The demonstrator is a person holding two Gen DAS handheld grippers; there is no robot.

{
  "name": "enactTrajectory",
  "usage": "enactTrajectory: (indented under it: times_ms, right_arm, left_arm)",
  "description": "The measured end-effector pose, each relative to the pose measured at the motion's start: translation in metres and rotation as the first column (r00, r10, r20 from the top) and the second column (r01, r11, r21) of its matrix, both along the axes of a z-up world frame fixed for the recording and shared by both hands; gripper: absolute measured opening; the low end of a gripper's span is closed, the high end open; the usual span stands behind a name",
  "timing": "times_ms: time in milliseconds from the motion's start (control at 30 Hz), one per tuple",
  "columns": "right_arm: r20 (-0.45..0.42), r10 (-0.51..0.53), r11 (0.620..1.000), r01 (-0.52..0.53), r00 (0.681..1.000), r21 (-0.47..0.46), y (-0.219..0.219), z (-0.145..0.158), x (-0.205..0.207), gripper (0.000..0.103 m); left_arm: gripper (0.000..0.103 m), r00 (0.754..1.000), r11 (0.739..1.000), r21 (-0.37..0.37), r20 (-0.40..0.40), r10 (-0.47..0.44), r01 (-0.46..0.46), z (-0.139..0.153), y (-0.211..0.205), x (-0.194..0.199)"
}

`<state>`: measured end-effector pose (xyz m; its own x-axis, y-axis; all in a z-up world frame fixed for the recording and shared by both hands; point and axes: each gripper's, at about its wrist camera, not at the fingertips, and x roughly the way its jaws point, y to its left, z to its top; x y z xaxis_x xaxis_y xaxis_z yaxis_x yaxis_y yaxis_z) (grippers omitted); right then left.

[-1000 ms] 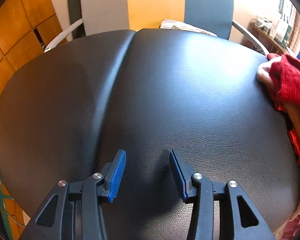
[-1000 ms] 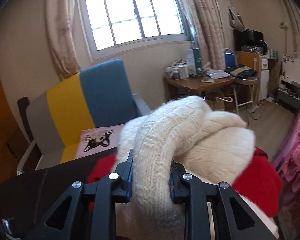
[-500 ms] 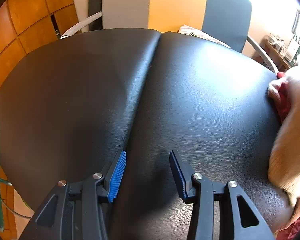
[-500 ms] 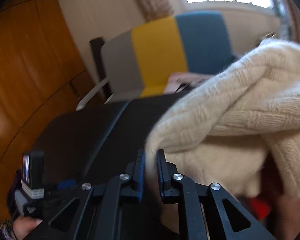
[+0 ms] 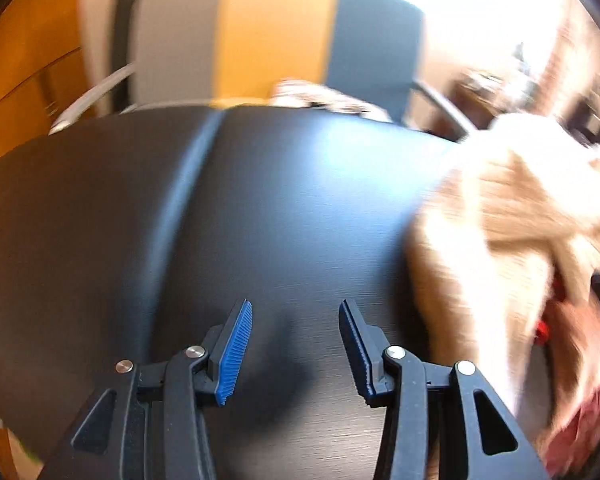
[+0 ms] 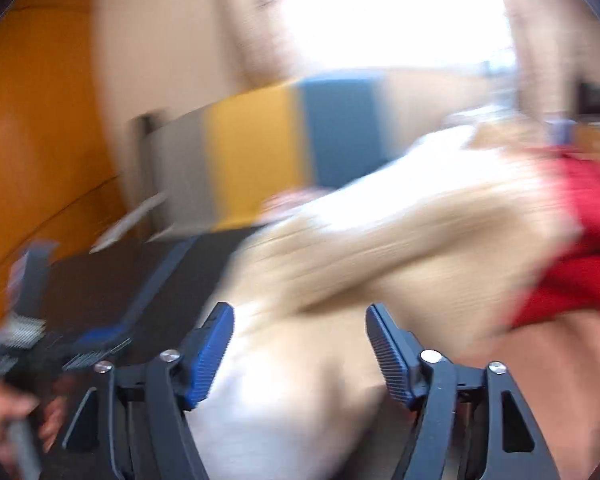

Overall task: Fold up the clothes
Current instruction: 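Lift the cream sweater with the right gripper while the left gripper grasps its edge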

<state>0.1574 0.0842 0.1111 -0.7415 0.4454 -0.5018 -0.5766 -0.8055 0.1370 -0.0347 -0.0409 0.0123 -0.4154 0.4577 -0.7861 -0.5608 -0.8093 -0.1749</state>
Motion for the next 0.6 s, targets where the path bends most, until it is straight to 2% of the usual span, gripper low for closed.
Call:
enactTrajectory:
  times_ms: [100,200,233,267,300,333,367,500,533,600]
  right_arm:
    - [0.019,-0.146,0.988,0.147,0.989,-0.053,0.043,-0.003,0.025,0.077]
    - [0.014,-0.106,0.985,0.107,0.994,-0.136,0.085,-0.014,0.034,0.076]
    - [0.002,-0.085,0.987,0.085,0.996,-0.135,0.084,-0.017,0.033,0.071]
    - [-0.006,-0.058,0.99,0.056,0.998,-0.127,0.084,-0.019,0.032,0.054]
    - [-0.011,-0.032,0.992,0.031,0.999,-0.119,0.085,-0.02,0.031,0.041]
    - [0.0,-0.017,0.994,0.017,1.0,-0.112,0.083,-0.017,0.026,0.019]
    - [0.011,-0.002,0.994,0.003,1.0,-0.106,0.082,-0.015,0.022,0.014]
    - [-0.005,0.133,0.989,-0.133,0.991,-0.064,0.072,0.017,-0.012,0.012]
    - [-0.014,0.18,0.982,-0.18,0.984,-0.052,0.059,0.024,-0.017,0.008]
    - [-0.053,0.29,0.954,-0.293,0.956,-0.066,0.037,0.034,-0.03,0.007]
  left_arm:
    - [0.046,0.993,0.994,0.006,-0.04,-0.111,0.112,0.01,0.03,0.022]
    - [0.046,0.98,0.981,-0.024,-0.042,-0.196,0.195,0.008,0.039,0.048]
    - [0.046,0.974,0.975,-0.033,-0.04,-0.221,0.22,0.007,0.041,0.057]
    - [0.046,0.972,0.973,-0.042,-0.047,-0.23,0.228,0.008,0.053,0.064]
    - [0.046,0.97,0.971,-0.048,-0.051,-0.237,0.234,0.007,0.049,0.068]
    - [0.046,0.968,0.969,-0.054,-0.055,-0.244,0.241,0.007,0.045,0.072]
    - [0.046,0.966,0.967,-0.059,-0.059,-0.251,0.247,0.007,0.04,0.075]
    - [0.046,0.972,0.975,-0.029,-0.069,-0.223,0.221,0.01,0.026,0.08]
    - [0.046,0.976,0.978,-0.012,-0.065,-0.206,0.206,0.011,0.021,0.08]
    - [0.046,0.985,0.986,0.029,-0.055,-0.164,0.165,0.012,0.004,0.079]
